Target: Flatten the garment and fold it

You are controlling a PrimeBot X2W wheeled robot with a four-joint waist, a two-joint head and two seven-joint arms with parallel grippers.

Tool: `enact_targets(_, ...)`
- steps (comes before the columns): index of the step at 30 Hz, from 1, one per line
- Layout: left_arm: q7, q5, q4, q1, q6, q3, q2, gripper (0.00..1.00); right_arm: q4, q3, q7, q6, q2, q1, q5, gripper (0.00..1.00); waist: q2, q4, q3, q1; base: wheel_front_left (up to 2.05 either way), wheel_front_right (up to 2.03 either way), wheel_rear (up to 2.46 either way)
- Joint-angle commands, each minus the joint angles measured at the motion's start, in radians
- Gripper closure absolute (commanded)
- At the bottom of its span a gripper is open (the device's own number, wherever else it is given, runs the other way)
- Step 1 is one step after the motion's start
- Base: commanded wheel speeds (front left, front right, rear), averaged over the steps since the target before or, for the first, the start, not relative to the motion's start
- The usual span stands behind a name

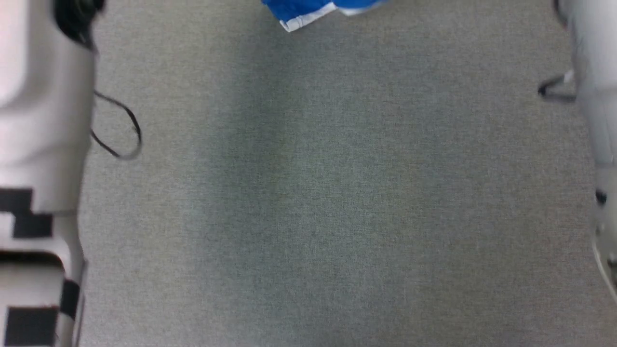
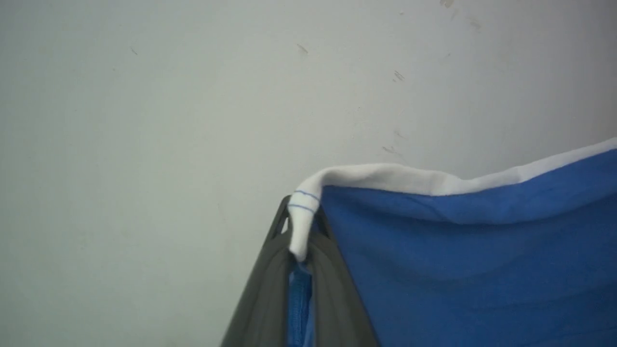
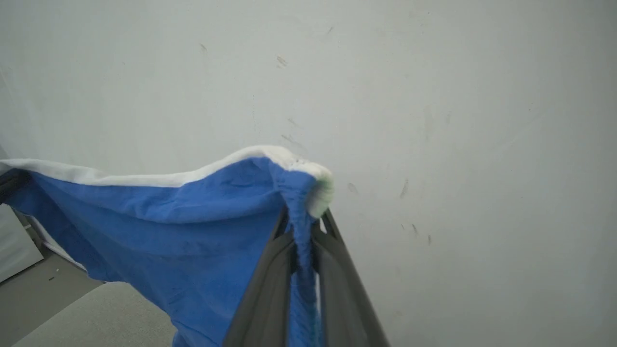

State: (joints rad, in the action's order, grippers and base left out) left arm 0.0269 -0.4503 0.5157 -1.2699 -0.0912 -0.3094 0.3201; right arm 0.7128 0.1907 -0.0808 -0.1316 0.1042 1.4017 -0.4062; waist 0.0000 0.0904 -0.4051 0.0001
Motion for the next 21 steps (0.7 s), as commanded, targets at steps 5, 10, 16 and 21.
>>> enact_targets(5, 0.016, -0.033, -0.080, 0.231, 0.020, -0.018, 0.020, 1.00, -0.095, 0.113, 0.045, 0.001, 0.082, -0.251, -0.158, 1.00, 0.0000, 0.009, 0.103, -0.0001, 0.00, 0.00, 0.00)
enact_targets(10, -0.030, -0.077, -0.217, 0.520, -0.004, -0.025, 0.056, 1.00, -0.234, 0.183, 0.082, 0.001, 0.170, -0.521, -0.253, 1.00, 0.0000, 0.006, 0.196, -0.0001, 0.00, 0.00, 0.00)
enact_targets(16, -0.137, -0.155, -0.416, 0.913, -0.102, -0.011, 0.090, 1.00, -0.373, 0.235, 0.069, 0.001, 0.239, -0.834, -0.302, 1.00, 0.0000, 0.005, 0.283, -0.0001, 0.00, 0.00, 0.00)
enact_targets(21, -0.266, -0.225, -0.530, 1.180, -0.167, -0.024, 0.117, 1.00, -0.442, 0.266, -0.041, 0.001, 0.284, -1.085, -0.330, 1.00, 0.0000, 0.010, 0.337, -0.0001, 0.00, 0.00, 0.00)
